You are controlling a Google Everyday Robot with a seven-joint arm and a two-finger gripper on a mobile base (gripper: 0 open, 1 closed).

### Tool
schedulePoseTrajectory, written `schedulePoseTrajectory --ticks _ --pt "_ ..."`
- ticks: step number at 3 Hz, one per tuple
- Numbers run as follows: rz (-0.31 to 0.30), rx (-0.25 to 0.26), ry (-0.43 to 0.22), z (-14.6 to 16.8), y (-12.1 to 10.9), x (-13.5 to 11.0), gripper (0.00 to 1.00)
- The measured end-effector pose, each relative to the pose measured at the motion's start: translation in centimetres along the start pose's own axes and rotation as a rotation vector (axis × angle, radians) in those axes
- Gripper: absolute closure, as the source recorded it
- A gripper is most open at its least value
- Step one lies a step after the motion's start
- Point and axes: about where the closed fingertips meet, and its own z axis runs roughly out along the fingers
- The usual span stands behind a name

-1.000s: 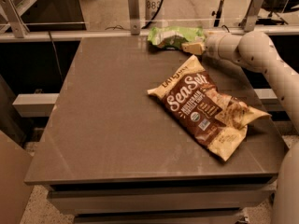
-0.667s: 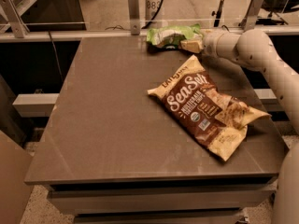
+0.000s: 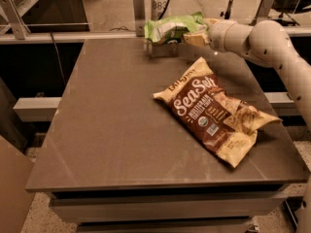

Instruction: Pick green rice chip bag

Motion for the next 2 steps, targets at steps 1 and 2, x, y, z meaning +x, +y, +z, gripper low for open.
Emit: schedulePoseTrajectory --ticks 1,2 --pt "-0.112 -0.01 -0.058 -1.4 1.0 -5.0 1.0" --pt "-0.256 -0.009 -0.122 -3.1 1.5 -11.0 1.0"
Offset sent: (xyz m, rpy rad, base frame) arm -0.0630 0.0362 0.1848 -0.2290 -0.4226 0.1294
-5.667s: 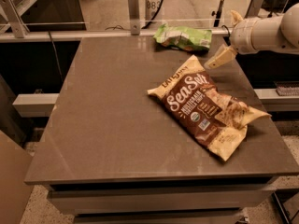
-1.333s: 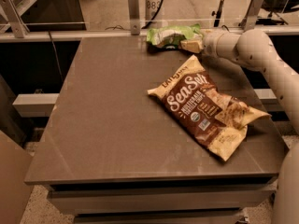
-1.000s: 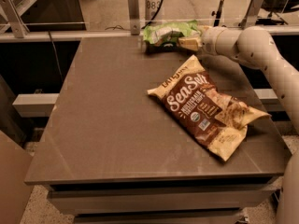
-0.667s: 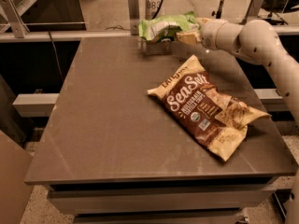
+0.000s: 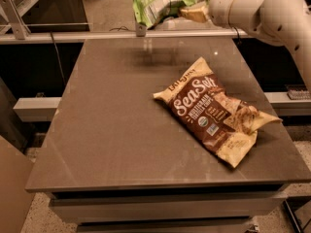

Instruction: Pick green rice chip bag

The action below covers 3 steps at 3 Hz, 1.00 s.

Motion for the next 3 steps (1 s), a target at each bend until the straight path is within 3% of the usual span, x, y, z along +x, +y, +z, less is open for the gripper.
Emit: schedulePoseTrajectory --ticks 2,3 --pt "-0.234 0.0 -0.092 -1.6 -1.4 -9.3 1.0" --pt "-0.307 0.001 -0.14 -2.2 -1.8 -12.6 1.0"
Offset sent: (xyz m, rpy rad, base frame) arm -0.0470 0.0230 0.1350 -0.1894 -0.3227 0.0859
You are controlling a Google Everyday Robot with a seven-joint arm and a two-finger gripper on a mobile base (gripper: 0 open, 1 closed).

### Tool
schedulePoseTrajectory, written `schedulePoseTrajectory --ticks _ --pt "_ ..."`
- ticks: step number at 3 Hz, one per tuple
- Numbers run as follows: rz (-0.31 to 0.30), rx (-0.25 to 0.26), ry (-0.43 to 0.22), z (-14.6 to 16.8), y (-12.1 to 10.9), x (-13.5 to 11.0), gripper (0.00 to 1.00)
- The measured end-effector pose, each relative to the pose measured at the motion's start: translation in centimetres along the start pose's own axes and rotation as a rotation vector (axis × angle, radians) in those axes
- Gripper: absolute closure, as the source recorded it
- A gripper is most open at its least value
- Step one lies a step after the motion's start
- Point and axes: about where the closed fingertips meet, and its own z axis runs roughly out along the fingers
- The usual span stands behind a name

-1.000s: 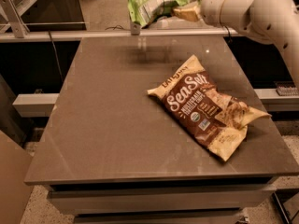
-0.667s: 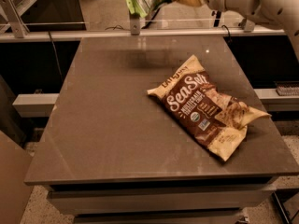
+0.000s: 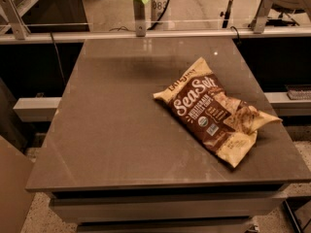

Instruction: Pick green rice chip bag

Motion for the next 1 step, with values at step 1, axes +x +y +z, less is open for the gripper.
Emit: schedulePoseTrajectory --ticks 1 --pt "-0.006 0.002 -0.001 -0.04 -0.12 -0.03 1.0"
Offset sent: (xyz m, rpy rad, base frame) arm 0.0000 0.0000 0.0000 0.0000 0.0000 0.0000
